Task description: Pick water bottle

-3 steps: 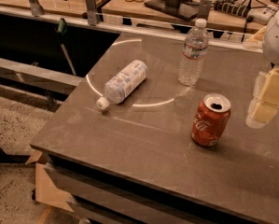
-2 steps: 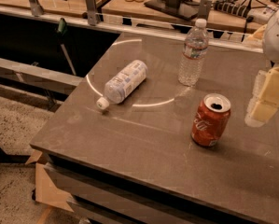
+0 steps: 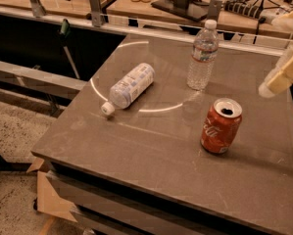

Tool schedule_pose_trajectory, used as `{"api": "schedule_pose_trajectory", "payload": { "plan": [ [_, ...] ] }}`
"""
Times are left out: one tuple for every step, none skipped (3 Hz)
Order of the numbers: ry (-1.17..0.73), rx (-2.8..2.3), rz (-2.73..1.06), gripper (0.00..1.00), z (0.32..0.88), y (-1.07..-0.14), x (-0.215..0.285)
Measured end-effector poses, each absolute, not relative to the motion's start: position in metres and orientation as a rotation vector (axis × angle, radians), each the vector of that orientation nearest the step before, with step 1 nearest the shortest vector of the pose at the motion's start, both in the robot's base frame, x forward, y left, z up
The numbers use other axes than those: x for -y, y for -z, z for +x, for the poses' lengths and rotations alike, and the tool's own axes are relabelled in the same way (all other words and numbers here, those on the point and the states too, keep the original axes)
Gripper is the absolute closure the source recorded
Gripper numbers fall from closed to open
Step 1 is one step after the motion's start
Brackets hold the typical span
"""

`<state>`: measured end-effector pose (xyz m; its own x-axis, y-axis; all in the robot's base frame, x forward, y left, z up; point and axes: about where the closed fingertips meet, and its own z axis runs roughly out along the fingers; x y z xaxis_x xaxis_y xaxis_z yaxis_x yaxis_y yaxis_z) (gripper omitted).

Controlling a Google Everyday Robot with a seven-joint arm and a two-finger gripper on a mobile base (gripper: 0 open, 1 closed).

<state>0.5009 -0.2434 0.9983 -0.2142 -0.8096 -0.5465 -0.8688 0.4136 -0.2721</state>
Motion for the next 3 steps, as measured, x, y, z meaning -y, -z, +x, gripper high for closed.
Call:
{"api": "schedule_pose_trajectory", "payload": {
  "plan": [
    [-0.263,-1.927,-1.293,0.0,0.543,-1.007,0.238],
    [-0.37,-1.848,-1.214,0.0,0.578,-1.001,0.221],
    [-0.446,-1.838,-1.147,0.0,0.618,-0.978,0.216]
  ]
}}
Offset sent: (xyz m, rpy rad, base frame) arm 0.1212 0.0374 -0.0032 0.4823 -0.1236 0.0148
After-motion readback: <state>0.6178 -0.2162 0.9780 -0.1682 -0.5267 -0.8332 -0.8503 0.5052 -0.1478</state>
